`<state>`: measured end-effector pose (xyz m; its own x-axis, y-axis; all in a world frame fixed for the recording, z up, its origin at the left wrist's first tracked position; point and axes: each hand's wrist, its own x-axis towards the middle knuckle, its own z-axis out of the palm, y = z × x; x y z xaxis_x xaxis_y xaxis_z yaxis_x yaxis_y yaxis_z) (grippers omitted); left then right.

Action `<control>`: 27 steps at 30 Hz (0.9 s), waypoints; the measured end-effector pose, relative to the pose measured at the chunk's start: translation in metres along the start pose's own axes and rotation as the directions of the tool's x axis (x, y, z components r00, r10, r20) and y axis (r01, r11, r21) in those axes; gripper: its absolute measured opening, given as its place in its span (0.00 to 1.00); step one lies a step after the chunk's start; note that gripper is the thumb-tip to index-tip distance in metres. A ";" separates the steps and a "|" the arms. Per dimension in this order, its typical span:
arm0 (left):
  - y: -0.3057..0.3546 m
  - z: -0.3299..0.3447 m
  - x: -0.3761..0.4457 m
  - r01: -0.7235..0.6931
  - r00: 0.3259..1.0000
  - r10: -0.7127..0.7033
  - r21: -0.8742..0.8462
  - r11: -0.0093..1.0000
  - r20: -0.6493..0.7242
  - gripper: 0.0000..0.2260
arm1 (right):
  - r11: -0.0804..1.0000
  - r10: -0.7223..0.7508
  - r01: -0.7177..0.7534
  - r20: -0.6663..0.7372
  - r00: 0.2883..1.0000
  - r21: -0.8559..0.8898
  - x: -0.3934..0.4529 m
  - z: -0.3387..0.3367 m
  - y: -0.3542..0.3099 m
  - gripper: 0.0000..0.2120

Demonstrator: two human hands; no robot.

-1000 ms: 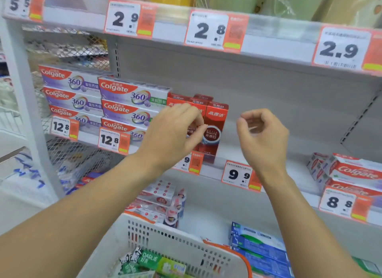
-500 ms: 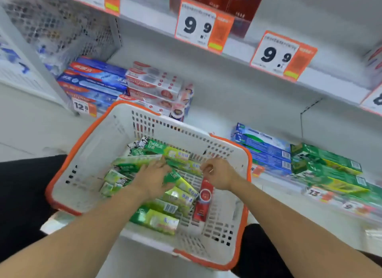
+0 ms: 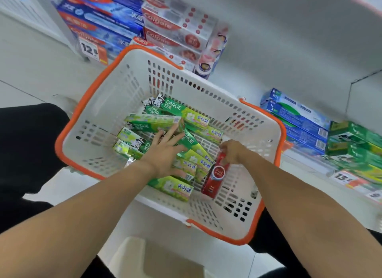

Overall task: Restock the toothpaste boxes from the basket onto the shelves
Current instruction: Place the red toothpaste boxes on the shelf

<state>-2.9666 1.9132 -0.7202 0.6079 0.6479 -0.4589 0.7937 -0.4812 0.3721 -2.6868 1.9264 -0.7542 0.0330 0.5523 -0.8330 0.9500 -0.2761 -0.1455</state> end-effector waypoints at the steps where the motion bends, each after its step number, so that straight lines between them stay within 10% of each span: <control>1: 0.001 0.000 0.002 0.006 1.000 -0.006 0.002 1.000 0.001 0.37 | 1.000 -0.009 0.010 0.022 1.000 -0.004 0.000 0.002 0.001 0.37; 8: 0.004 -0.002 0.002 0.022 0.999 -0.024 0.057 0.998 0.034 0.38 | 0.995 -0.103 0.101 0.095 0.990 0.019 -0.017 0.001 0.004 0.19; 14: 0.020 -0.008 -0.003 0.058 0.996 -0.065 0.095 0.994 0.063 0.38 | 0.988 -0.156 0.156 0.016 0.988 -0.004 -0.068 -0.007 -0.001 0.33; 19: 0.059 -0.043 -0.008 0.034 0.999 -0.030 -0.242 0.970 0.021 0.43 | 0.960 -0.242 0.231 -0.055 0.969 -0.157 -0.142 -0.071 -0.022 0.27; 23: 0.110 -0.097 -0.020 -0.117 0.993 0.096 -0.634 0.764 -0.067 0.41 | 0.947 -0.304 0.277 -0.172 0.937 -0.162 -0.231 -0.154 -0.042 0.25; 27: 0.152 -0.145 -0.037 -0.300 0.953 0.117 -0.828 0.473 -0.278 0.21 | 0.799 -0.419 0.564 -0.477 0.773 0.211 -0.294 -0.191 -0.043 0.25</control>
<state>-2.8714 1.9017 -0.5302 0.6669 0.7256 -0.1697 0.1768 0.0672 0.9820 -2.6778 1.9260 -0.4011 -0.2247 0.9176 -0.3280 0.7119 -0.0752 -0.6983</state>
